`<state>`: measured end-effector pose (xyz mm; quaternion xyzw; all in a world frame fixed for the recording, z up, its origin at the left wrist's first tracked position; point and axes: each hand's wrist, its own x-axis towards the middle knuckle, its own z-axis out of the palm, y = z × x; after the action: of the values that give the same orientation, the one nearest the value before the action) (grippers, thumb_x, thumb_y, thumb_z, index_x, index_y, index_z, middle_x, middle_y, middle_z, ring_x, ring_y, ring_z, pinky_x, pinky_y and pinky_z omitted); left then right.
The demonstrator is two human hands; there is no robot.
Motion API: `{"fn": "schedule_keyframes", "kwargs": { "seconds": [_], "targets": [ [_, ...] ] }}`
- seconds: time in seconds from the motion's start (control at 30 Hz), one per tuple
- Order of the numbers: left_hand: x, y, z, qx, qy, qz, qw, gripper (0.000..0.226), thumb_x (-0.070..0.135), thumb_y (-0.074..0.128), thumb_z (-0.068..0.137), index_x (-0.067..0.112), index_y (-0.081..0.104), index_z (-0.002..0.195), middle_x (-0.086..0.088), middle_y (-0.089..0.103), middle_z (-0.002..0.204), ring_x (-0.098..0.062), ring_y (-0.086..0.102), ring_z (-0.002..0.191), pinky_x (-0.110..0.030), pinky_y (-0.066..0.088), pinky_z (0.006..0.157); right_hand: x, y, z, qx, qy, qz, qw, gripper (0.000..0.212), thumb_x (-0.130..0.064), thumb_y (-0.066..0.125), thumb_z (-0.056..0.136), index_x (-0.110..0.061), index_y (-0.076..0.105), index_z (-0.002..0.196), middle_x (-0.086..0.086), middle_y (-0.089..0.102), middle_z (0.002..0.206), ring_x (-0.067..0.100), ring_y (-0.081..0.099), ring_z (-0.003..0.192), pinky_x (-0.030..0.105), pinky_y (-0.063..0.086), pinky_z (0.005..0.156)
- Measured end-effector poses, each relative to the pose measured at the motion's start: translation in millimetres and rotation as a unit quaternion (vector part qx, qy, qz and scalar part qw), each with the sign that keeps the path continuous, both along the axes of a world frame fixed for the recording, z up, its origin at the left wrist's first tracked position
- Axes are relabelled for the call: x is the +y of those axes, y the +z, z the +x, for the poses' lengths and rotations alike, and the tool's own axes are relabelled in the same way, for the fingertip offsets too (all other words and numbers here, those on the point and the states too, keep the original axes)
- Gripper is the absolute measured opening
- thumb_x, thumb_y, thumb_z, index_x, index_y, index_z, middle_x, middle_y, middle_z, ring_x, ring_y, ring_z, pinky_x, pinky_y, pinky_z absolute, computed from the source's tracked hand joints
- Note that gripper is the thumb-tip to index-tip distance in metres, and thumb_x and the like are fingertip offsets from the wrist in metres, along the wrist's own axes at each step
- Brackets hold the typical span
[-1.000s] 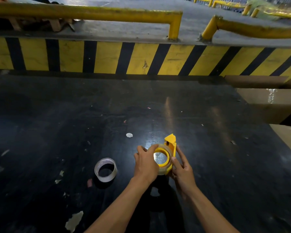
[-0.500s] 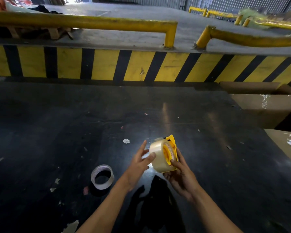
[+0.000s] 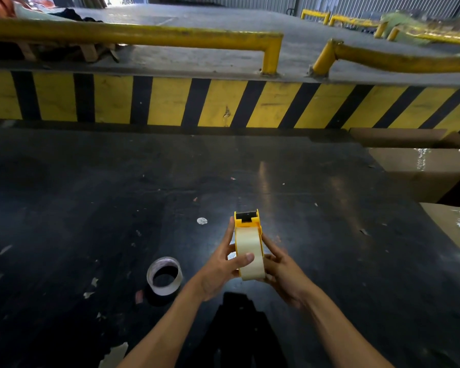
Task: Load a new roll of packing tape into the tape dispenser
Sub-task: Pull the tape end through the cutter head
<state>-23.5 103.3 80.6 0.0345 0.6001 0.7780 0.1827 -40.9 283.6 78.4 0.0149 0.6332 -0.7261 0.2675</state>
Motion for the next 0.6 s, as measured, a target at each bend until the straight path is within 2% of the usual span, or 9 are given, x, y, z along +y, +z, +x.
{"fn": "schedule_keyframes", "kwargs": {
  "seconds": [0.07,0.13,0.2,0.27,0.4,0.47,0.53,0.6],
  "targets": [
    [1,0,2,0.006,0.010,-0.014,1.000,0.108,0.030,0.082,0.074,0.061,0.011,0.149,-0.008,0.053,0.143,-0.030,0.060,0.126,-0.064,0.049,0.101,1,4,0,0.013,0.005,0.026,1.000,0.057,-0.009,0.051,0.099,-0.043,0.042,0.144,0.017,0.065,0.129,0.033,0.067,0.113,0.049,0.056,0.095],
    [1,1,4,0.015,0.015,-0.035,0.999,0.106,0.030,0.082,0.074,0.064,0.014,0.147,-0.008,0.053,0.141,-0.030,0.060,0.126,-0.061,0.052,0.098,0,17,1,0.053,-0.037,0.079,0.995,0.042,-0.026,0.051,0.100,-0.035,0.049,0.141,0.006,0.065,0.127,0.024,0.065,0.114,0.037,0.057,0.086],
    [-1,2,7,0.027,0.012,-0.061,0.998,0.101,0.031,0.081,0.076,0.068,0.016,0.144,-0.006,0.052,0.141,-0.027,0.059,0.125,-0.055,0.056,0.096,2,33,3,0.125,-0.091,0.125,0.980,0.041,-0.039,0.054,0.096,-0.034,0.055,0.137,-0.005,0.061,0.125,0.009,0.059,0.113,0.029,0.050,0.086],
    [-3,3,10,0.034,0.007,-0.082,0.996,0.097,0.030,0.078,0.080,0.070,0.016,0.143,-0.004,0.053,0.139,-0.022,0.061,0.122,-0.046,0.059,0.093,5,47,3,0.203,-0.083,0.161,0.962,0.043,-0.044,0.063,0.088,-0.036,0.062,0.130,-0.010,0.057,0.122,0.001,0.053,0.113,0.026,0.046,0.091],
    [-4,0,14,0.031,-0.012,-0.096,0.995,0.099,0.026,0.077,0.083,0.067,0.012,0.145,-0.007,0.056,0.137,-0.021,0.065,0.118,-0.041,0.059,0.090,3,58,-6,0.296,0.015,0.325,0.898,0.039,-0.046,0.074,0.079,-0.037,0.071,0.116,-0.006,0.053,0.113,0.008,0.043,0.112,0.023,0.039,0.090],
    [-3,-1,16,0.027,-0.015,-0.092,0.995,0.100,0.024,0.078,0.082,0.067,0.013,0.145,-0.009,0.055,0.139,-0.027,0.063,0.121,-0.048,0.057,0.096,0,60,-12,0.304,0.027,0.353,0.885,0.028,-0.043,0.075,0.079,-0.032,0.076,0.105,-0.003,0.056,0.107,0.011,0.046,0.107,0.021,0.038,0.084],
    [-2,-4,17,0.022,-0.018,-0.084,0.996,0.100,0.022,0.078,0.081,0.067,0.015,0.145,-0.010,0.055,0.140,-0.033,0.058,0.125,-0.055,0.052,0.102,-4,60,-14,0.309,0.017,0.356,0.881,0.015,-0.035,0.074,0.082,-0.023,0.079,0.091,0.001,0.061,0.099,0.016,0.054,0.098,0.028,0.044,0.079],
    [0,-7,18,0.015,-0.027,-0.073,0.997,0.101,0.024,0.080,0.080,0.068,0.016,0.144,-0.010,0.052,0.143,-0.036,0.054,0.129,-0.060,0.048,0.105,-8,58,-15,0.329,0.002,0.370,0.869,0.013,-0.029,0.072,0.085,-0.017,0.077,0.084,0.004,0.065,0.091,0.018,0.060,0.086,0.039,0.049,0.078]
  ]
}}
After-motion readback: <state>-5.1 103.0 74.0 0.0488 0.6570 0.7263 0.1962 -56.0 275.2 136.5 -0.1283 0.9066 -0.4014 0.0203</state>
